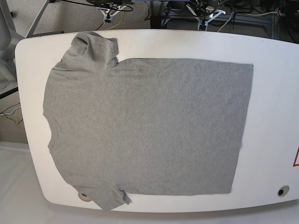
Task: Fold the T-shirt properly
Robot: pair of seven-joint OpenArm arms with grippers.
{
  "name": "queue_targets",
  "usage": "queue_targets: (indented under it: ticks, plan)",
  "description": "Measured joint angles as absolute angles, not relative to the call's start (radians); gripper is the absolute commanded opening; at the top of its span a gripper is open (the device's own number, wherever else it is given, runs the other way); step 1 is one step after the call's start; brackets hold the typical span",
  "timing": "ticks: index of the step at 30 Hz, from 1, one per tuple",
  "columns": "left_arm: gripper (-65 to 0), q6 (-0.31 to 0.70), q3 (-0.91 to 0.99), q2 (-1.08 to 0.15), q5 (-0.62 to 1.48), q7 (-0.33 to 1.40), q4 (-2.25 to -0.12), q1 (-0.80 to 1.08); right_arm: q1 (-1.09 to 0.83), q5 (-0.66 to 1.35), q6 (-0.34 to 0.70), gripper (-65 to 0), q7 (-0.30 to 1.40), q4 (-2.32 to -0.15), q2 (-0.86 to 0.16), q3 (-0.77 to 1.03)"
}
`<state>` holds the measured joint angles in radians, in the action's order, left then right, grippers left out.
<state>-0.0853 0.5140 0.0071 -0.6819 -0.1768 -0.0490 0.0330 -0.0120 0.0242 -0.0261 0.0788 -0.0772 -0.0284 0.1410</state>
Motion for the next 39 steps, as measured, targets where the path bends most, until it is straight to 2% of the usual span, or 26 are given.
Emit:
queue_targets:
  ticks: [11,17,33,39]
  plan:
    - [-64.1,-0.080,0.473,-0.003,-0.603,-0.154,-0.152,0.099,-0.025,0.035,0.034,-65.0,0.080,-0.083,-0.050,0.089]
    - [-63.0,-0.073,0.481,-0.006,-0.631,-0.162,-0.163,0.097,-0.029,0.030,0.001,-65.0,0.081,-0.106,-0.062,0.104]
    - [-63.0,-0.077,0.469,-0.004,-0.642,-0.173,-0.249,0.130,-0.040,0.030,-0.011,-65.0,0.086,-0.188,-0.051,0.139]
    - [-62.5,-0.078,0.469,-0.017,-0.642,-0.167,-0.219,0.127,-0.043,0.030,-0.011,-65.0,0.087,-0.171,-0.056,0.136]
